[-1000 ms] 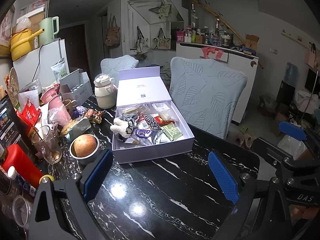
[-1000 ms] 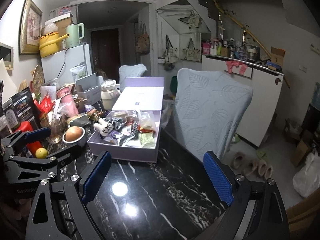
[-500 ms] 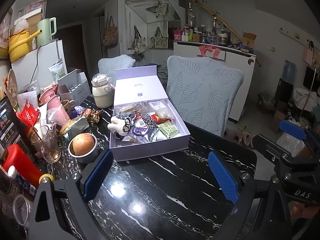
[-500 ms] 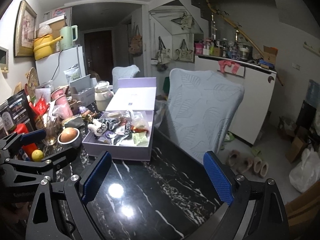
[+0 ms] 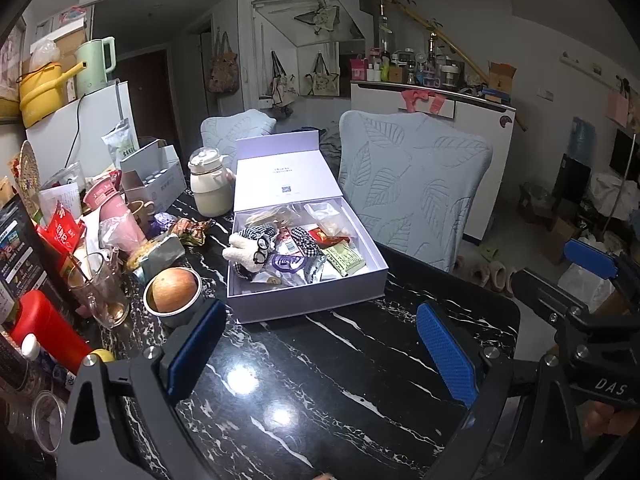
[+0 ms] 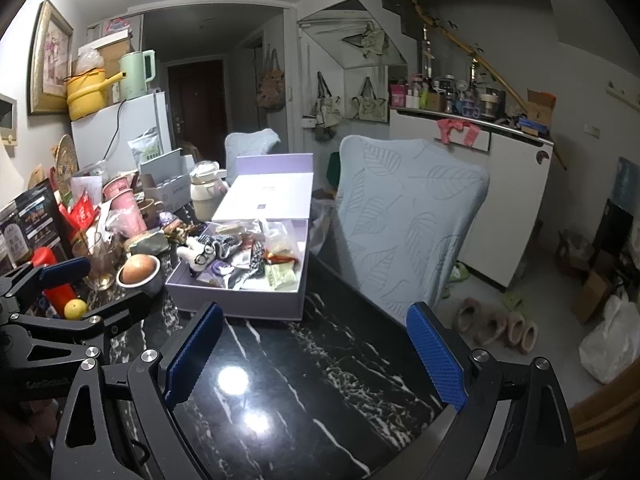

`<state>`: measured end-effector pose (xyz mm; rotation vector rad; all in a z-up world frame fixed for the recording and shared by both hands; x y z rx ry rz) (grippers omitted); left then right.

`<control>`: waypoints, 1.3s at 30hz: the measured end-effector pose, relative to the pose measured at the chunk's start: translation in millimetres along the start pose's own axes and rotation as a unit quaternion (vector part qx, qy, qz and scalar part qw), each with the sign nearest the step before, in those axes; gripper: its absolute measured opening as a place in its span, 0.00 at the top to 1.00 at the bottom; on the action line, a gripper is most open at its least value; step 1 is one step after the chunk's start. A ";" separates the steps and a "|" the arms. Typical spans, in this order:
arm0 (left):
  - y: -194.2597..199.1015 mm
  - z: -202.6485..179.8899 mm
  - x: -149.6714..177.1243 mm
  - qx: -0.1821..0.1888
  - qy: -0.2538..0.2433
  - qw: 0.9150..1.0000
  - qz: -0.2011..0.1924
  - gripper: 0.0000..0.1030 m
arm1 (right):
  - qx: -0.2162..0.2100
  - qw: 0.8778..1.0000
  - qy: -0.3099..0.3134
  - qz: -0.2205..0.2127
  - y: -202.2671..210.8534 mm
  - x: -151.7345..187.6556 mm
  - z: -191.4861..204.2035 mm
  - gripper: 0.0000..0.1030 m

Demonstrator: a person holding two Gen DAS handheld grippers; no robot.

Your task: Organize soft objects

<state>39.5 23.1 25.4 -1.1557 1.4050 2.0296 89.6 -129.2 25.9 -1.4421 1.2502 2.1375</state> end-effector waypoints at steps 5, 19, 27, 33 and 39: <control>-2.3 4.5 -0.9 -0.004 0.006 1.000 0.004 0.05 | 0.000 1.000 0.000 0.002 -1.4 0.2 0.5 0.09; -7.6 8.2 -0.6 -0.016 0.004 1.000 0.007 0.05 | 0.001 1.000 -0.001 0.011 -9.2 2.9 0.7 0.09; -9.8 9.4 -1.0 -0.024 0.002 1.000 0.005 0.05 | 0.002 1.000 -0.004 0.015 -12.6 4.7 -1.9 0.09; -11.9 8.8 -0.3 -0.021 0.001 1.000 0.009 0.05 | 0.000 1.000 -0.005 0.019 -15.4 5.8 -2.5 0.09; -16.7 9.0 0.4 -0.030 0.002 0.999 0.013 0.05 | -0.001 1.000 -0.011 0.025 -20.2 8.1 -4.7 0.09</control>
Point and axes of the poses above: each gripper's, at about its wrist camera, not at the fingertips, and y roughly against the way its jaws point, z to its left, x to its underside, the point moved 1 cm from there along -y, roughly the way its jaws point, and after that the axes turned 13 degrees about -x, right-handed, at the moved point
